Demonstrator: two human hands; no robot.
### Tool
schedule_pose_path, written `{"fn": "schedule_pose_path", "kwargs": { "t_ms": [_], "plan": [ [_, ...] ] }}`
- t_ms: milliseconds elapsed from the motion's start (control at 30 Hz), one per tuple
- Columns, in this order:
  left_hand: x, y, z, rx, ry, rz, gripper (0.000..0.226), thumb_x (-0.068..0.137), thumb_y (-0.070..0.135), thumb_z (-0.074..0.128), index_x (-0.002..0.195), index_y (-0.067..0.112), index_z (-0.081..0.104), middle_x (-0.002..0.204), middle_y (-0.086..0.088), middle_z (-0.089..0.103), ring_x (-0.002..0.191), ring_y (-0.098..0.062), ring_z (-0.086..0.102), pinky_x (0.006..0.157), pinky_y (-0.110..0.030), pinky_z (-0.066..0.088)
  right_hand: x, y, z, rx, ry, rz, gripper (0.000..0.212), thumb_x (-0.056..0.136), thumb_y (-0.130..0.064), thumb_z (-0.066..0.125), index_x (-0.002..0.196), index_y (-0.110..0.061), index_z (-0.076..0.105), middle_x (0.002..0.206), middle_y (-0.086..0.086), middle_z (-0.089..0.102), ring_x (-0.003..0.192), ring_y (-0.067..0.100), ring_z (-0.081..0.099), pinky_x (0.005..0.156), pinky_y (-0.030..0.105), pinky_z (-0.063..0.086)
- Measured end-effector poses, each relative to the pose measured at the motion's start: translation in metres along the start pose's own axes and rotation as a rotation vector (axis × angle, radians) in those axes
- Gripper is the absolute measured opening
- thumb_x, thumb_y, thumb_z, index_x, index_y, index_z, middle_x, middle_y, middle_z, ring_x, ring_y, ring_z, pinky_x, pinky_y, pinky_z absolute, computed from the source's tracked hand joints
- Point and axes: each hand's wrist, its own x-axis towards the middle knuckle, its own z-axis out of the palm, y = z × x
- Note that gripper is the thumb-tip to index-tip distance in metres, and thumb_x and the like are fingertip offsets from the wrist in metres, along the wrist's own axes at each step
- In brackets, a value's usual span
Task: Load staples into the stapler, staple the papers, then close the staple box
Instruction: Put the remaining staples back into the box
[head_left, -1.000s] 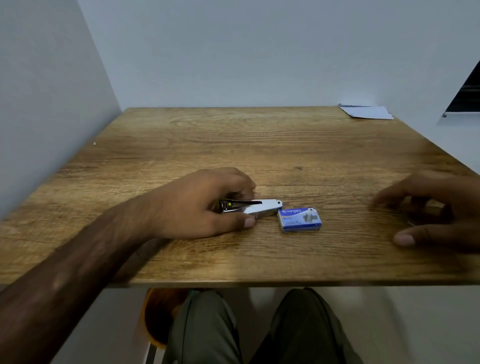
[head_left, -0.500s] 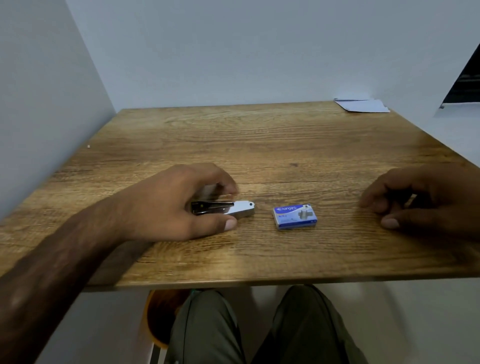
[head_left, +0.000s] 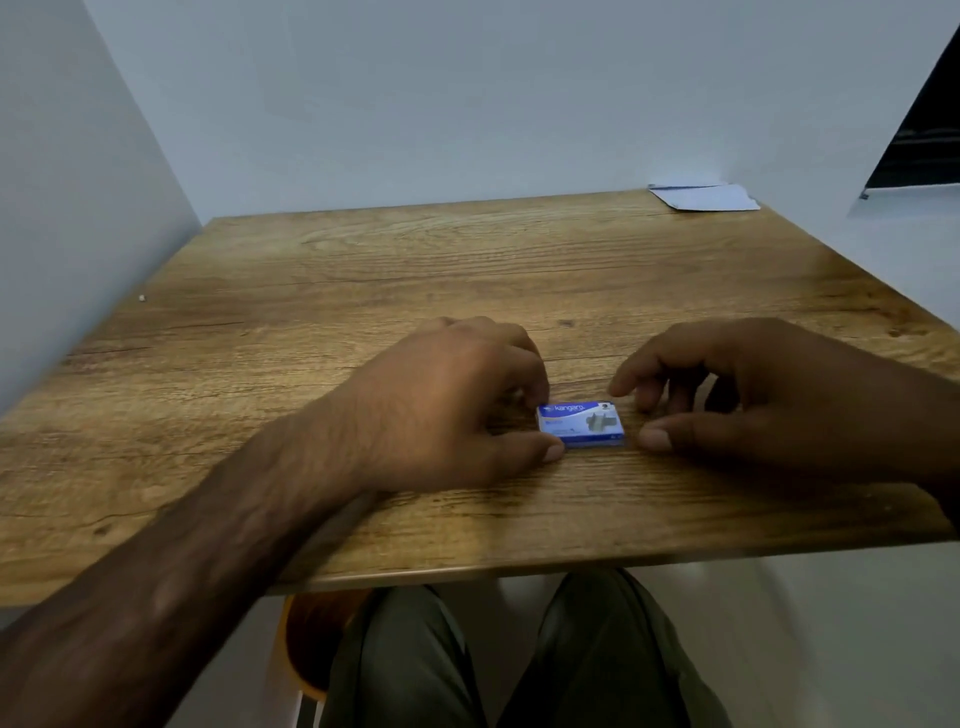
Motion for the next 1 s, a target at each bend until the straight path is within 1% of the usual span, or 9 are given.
{"fn": "schedule_pose_path", "kwargs": {
  "t_ms": [100,200,300,367,433,500,633,800,1000],
  "plan": [
    [0.006,0.005,0.002,0.022,-0.004,-0.019,0.038,0.087,0.059,0.067,0.111,0.03,0.07,0.119,0.013,0.066,0.11,-0.009,0.06,0.092,-0.029,0.043,0.004,-0.004,0.007,0.026,0.007,-0.004,0.041,0.068,-0.053,0.073,0.108,-0.054,0.065,0.097,-0.027,0.069,0.085,0.001,0.067,0.066,0.01,0.05],
    [0.01,0.008,0.004,0.028,0.002,-0.033,0.037,0.086,0.058,0.068,0.109,0.028,0.07,0.116,0.013,0.066,0.108,-0.01,0.06,0.092,-0.031,0.045,0.008,-0.004,0.011,0.0,0.064,0.051,0.035,0.069,-0.046,0.077,0.103,-0.049,0.068,0.093,-0.031,0.068,0.079,-0.001,0.067,0.056,0.012,0.047],
    [0.011,0.009,0.006,0.011,0.02,-0.053,0.036,0.085,0.057,0.069,0.105,0.027,0.07,0.113,0.012,0.066,0.104,-0.011,0.062,0.092,-0.034,0.048,0.011,-0.005,0.012,0.071,0.099,0.109,0.033,0.071,-0.032,0.086,0.098,-0.044,0.072,0.088,-0.028,0.072,0.07,-0.001,0.068,0.055,0.011,0.046],
    [0.012,0.01,0.007,0.002,0.038,-0.063,0.034,0.084,0.056,0.069,0.102,0.027,0.071,0.111,0.012,0.067,0.102,-0.011,0.062,0.091,-0.034,0.049,0.012,-0.008,0.012,0.1,0.095,0.137,0.033,0.07,-0.029,0.088,0.097,-0.043,0.074,0.085,-0.025,0.074,0.066,-0.002,0.068,0.056,0.013,0.047],
    [0.013,0.01,0.009,-0.001,0.043,-0.065,0.035,0.084,0.056,0.069,0.103,0.027,0.072,0.111,0.012,0.067,0.101,-0.011,0.063,0.09,-0.035,0.05,0.014,-0.01,0.012,0.079,0.091,0.165,0.03,0.072,-0.029,0.088,0.096,-0.043,0.075,0.083,-0.024,0.074,0.065,-0.004,0.066,0.06,0.02,0.048],
    [0.014,0.008,0.009,-0.017,0.041,-0.063,0.036,0.085,0.058,0.069,0.106,0.028,0.074,0.113,0.014,0.068,0.102,-0.009,0.062,0.09,-0.036,0.051,0.015,-0.011,0.011,0.054,0.087,0.19,0.028,0.074,-0.028,0.087,0.095,-0.043,0.075,0.083,-0.025,0.073,0.065,-0.005,0.065,0.06,0.022,0.046],
    [0.011,0.005,0.011,-0.052,0.057,-0.053,0.037,0.087,0.058,0.07,0.11,0.03,0.076,0.116,0.015,0.069,0.106,-0.007,0.062,0.092,-0.039,0.052,0.013,-0.009,0.005,0.042,0.077,0.222,0.028,0.075,-0.027,0.087,0.096,-0.042,0.075,0.079,-0.024,0.073,0.064,-0.003,0.065,0.06,0.022,0.044],
    [0.009,0.003,0.014,-0.106,0.103,-0.058,0.032,0.085,0.052,0.076,0.104,0.026,0.077,0.113,0.012,0.071,0.104,-0.01,0.065,0.087,-0.04,0.055,0.009,-0.002,-0.005,0.009,0.091,0.248,0.027,0.074,-0.026,0.087,0.092,-0.042,0.075,0.077,-0.024,0.074,0.064,-0.003,0.067,0.059,0.022,0.045],
    [0.009,0.004,0.014,-0.146,0.1,-0.075,0.031,0.084,0.052,0.076,0.102,0.026,0.078,0.114,0.013,0.071,0.105,-0.008,0.065,0.087,-0.039,0.056,-0.001,0.006,-0.02,-0.036,0.092,0.279,0.029,0.074,-0.027,0.087,0.091,-0.045,0.073,0.078,-0.029,0.072,0.073,-0.007,0.064,0.06,0.023,0.043]
  ]
}}
